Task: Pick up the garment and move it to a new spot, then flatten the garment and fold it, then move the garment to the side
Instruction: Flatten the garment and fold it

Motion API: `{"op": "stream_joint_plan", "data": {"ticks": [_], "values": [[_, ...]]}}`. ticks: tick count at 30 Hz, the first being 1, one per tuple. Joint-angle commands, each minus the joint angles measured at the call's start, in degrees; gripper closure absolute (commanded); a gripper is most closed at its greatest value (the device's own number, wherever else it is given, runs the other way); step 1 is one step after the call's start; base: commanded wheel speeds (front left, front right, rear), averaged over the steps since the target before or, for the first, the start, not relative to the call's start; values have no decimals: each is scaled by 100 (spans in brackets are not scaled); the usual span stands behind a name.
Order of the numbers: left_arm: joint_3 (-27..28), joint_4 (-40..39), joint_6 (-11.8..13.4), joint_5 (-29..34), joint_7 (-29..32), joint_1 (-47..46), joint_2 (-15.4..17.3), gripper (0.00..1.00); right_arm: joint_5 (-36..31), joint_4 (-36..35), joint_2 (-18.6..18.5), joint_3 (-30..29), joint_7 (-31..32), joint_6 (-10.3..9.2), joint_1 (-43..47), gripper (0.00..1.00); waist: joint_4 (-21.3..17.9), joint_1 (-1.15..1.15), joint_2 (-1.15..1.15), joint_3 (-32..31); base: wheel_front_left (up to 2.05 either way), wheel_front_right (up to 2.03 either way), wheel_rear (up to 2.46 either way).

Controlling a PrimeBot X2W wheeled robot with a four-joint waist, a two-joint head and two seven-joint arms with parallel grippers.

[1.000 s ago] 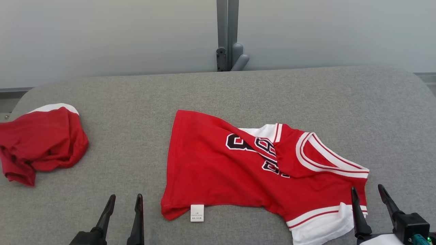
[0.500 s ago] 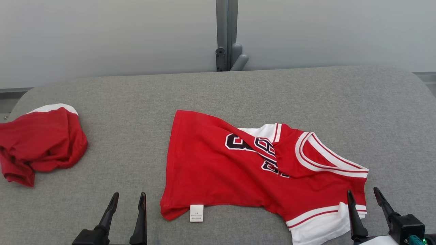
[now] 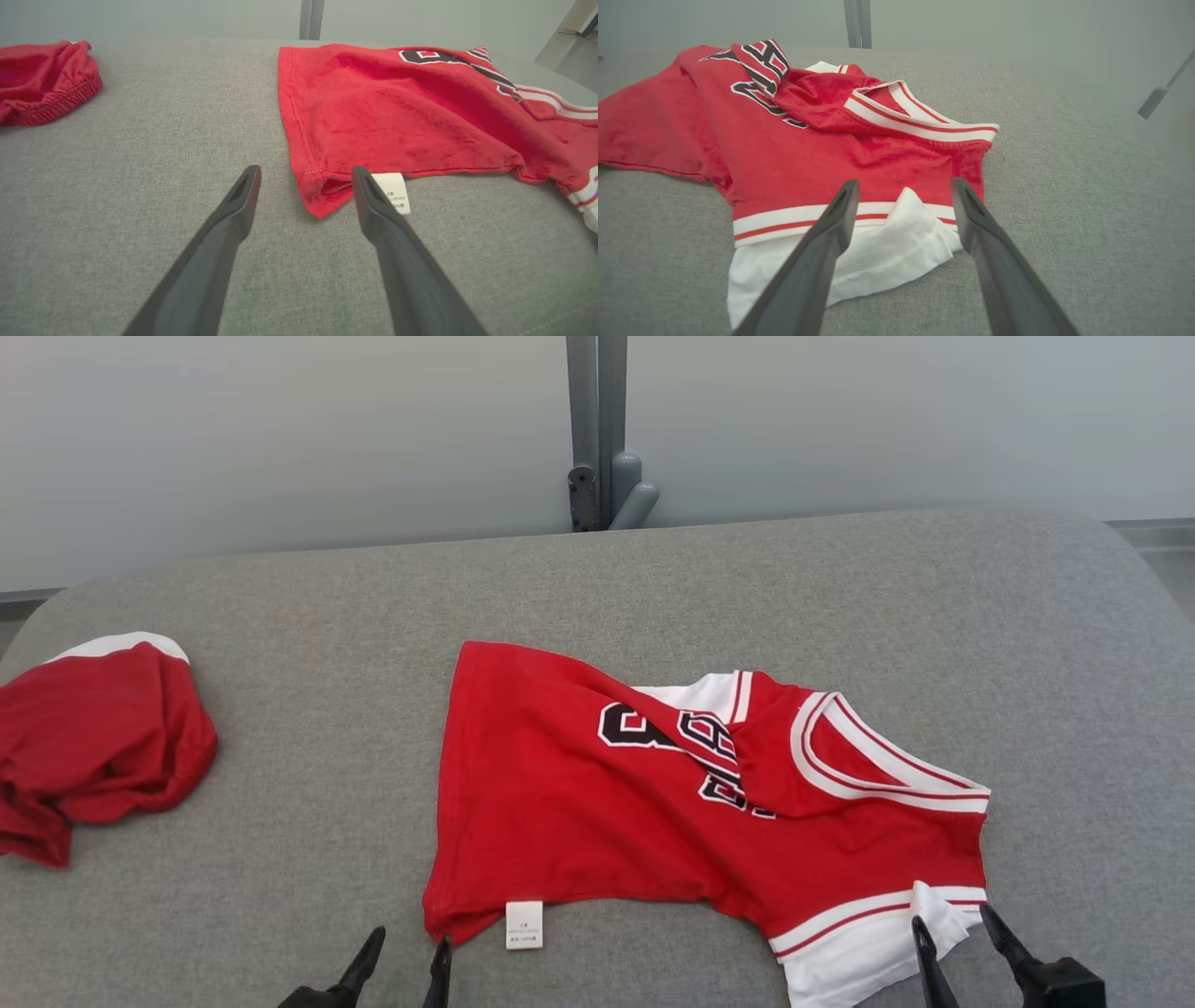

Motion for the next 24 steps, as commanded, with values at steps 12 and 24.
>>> {"op": "stream_joint_plan", "data": {"ticks": [12, 24], "values": [[-303, 771, 5, -347, 1, -701, 215, 0, -136, 1283, -130, 251, -17, -6, -724, 0, -264, 0, 62, 210, 0, 0, 0], [-411, 930, 5, -471, -138, -1013, 207, 0, 33, 1625, -156, 271, -17, -6, -1062, 0, -143, 0, 62, 357, 0, 0, 0]]}}
